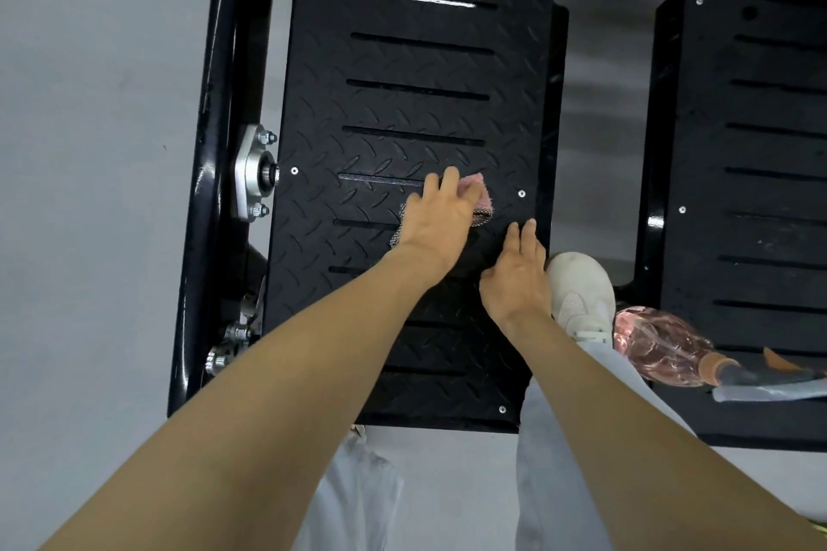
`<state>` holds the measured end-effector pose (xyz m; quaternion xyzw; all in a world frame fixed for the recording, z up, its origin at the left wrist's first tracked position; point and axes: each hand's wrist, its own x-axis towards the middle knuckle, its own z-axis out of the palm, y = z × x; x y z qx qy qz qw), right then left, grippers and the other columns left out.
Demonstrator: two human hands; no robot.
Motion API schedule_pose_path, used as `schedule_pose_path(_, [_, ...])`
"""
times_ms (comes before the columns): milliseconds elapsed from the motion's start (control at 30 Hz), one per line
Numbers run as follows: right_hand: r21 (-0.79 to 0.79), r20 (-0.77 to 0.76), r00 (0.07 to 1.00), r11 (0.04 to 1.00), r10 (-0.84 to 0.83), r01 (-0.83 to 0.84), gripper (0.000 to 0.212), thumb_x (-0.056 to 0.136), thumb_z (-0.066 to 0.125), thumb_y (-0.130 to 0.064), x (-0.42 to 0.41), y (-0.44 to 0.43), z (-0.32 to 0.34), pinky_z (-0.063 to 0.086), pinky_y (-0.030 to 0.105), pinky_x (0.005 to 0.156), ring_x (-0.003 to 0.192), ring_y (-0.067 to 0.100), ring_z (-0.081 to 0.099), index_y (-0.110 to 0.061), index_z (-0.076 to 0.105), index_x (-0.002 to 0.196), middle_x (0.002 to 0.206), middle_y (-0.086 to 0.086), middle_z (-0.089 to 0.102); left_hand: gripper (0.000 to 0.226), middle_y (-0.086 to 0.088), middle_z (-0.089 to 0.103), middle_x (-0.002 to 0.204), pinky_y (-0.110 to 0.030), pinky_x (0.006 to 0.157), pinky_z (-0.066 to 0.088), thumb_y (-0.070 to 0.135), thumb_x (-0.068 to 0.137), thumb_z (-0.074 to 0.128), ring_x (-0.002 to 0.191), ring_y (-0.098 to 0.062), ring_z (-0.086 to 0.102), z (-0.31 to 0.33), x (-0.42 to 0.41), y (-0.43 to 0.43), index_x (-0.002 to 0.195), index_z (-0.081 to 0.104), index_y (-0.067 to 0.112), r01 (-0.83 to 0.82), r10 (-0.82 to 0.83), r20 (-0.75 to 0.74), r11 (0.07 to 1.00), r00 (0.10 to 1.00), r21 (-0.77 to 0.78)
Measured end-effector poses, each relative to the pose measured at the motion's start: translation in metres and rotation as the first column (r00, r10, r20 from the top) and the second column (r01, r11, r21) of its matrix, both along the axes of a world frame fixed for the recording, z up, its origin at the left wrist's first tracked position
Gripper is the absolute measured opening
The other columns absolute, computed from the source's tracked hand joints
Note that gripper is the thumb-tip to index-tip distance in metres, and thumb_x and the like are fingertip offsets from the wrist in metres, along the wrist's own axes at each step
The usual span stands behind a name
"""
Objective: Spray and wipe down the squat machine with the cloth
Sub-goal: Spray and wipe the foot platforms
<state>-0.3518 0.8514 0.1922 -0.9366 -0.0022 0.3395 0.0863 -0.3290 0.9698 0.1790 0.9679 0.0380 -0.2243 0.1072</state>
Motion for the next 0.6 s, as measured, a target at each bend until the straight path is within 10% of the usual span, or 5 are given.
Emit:
schedule_pose_path(333, [-0.015, 0.019, 0.998, 0.998, 0.058, -0.058, 0.074, 0.094, 0.047, -0.015, -0.023, 0.012, -0.003, 0.017, 0.035, 0.119, 0.146, 0.029, 0.004, -0.004, 0.002, 0.152, 0.158, 0.017, -0.011, 0.077, -0.015, 0.034, 0.129, -0.041, 0.085, 0.047, -0.005, 0.078, 0.059, 0.112, -0.033, 0.039, -0.002, -0.056, 0.114, 0.143, 0.029, 0.023, -0.326, 0.324, 0.038, 0.941, 0.945, 0.084])
schedule_pose_path(600, [-0.042, 0.002, 0.997, 0.996, 0.073, -0.073, 0.073, 0.094, 0.046, -0.015, -0.021, 0.016, -0.001, 0.019, 0.037, 0.118, 0.146, 0.03, 0.004, -0.003, 0.001, 0.151, 0.158, 0.018, -0.01, 0.072, -0.014, 0.037, 0.126, -0.035, 0.083, 0.048, -0.004, 0.077, 0.055, 0.109, -0.03, 0.04, 0.002, -0.081, 0.112, 0.141, 0.033, 0.019, -0.256, 0.255, 0.03, 0.963, 0.967, 0.08])
